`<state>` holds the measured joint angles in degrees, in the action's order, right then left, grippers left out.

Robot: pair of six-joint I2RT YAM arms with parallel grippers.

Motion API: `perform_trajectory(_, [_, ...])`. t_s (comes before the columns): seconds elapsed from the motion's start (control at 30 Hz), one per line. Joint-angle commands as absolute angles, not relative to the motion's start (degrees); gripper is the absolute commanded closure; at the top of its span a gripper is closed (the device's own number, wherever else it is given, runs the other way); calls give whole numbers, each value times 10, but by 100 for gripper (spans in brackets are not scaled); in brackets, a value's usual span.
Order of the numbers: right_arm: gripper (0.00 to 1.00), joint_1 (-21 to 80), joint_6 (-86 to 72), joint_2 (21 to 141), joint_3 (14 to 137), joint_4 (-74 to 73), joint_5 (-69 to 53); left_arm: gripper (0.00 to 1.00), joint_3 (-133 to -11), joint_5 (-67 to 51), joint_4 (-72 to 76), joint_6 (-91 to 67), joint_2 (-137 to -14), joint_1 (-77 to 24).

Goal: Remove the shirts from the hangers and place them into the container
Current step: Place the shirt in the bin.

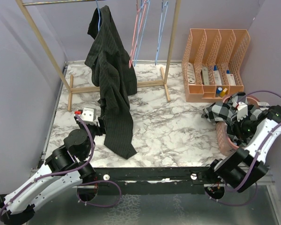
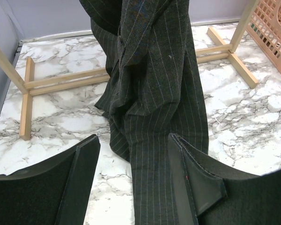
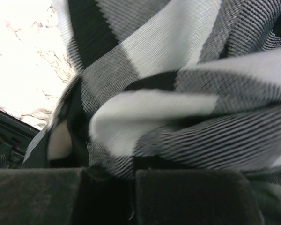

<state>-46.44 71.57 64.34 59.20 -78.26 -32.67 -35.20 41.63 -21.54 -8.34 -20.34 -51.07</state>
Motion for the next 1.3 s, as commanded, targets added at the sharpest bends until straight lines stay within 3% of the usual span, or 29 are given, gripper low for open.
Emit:
perform_trajectory(0.0, [99,-454,678,715,553,-711,-294,37,-354,425,-212,-89,-206,-508])
perform_trajectory(0.27, [99,-432,660,774,426,-553,-189,37,-355,427,-214,-90,-211,-508])
perform_trajectory(0.47, [98,-423,652,793,402,-515,-159,37,-355,427,-214,-91,-216,-508])
perform_trajectory(0.63, [71,-423,646,788,500,-596,-209,36,-355,427,-215,-91,-220,-508])
perform_trajectory(0.7, [52,-422,643,775,560,-633,-237,36,-355,427,-215,-91,-220,-508])
perform_trajectory(0.8, [39,-422,640,761,653,-691,-268,36,-355,426,-214,-91,-215,-508])
perform_trajectory(1.0, [30,-418,644,757,833,-805,-314,36,-355,427,-215,-91,-206,-508])
perform_trajectory(1.27, [20,-326,610,686,869,-807,-301,36,-356,422,-214,-91,-203,-508])
